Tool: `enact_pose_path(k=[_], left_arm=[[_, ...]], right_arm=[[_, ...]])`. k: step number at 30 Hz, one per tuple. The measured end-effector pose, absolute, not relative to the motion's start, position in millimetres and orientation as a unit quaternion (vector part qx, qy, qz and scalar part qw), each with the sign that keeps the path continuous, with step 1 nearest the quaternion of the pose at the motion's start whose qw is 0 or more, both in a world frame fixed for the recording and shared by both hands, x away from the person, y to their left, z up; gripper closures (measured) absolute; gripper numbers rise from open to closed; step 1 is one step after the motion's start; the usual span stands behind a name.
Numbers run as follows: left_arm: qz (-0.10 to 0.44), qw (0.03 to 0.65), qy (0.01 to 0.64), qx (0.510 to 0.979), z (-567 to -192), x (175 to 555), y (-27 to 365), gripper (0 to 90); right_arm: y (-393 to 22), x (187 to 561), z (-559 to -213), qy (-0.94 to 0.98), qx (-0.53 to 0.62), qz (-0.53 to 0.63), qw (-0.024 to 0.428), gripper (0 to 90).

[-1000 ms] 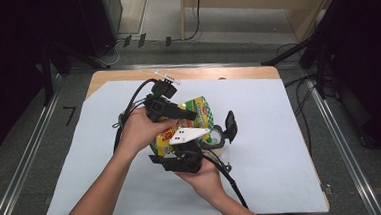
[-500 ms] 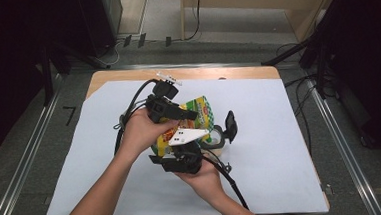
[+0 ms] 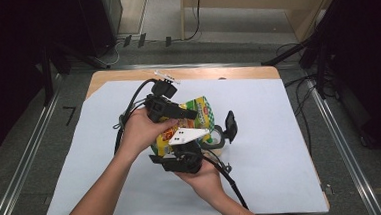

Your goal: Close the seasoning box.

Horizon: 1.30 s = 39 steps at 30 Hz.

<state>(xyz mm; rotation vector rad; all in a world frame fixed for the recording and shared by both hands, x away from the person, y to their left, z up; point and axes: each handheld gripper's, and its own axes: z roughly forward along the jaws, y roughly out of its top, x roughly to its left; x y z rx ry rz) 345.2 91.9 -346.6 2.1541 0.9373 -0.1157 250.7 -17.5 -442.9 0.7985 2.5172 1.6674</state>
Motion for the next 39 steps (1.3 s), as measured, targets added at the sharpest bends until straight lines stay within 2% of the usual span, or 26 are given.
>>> enact_pose_path(k=[39], left_arm=[[-0.047, 0.379, 0.37, 0.847, -346.9, 344.8, 90.5, 66.7]], right_arm=[[-16.3, 249.8, -442.2, 0.803, 0.268, 0.533, -0.002, 64.8]])
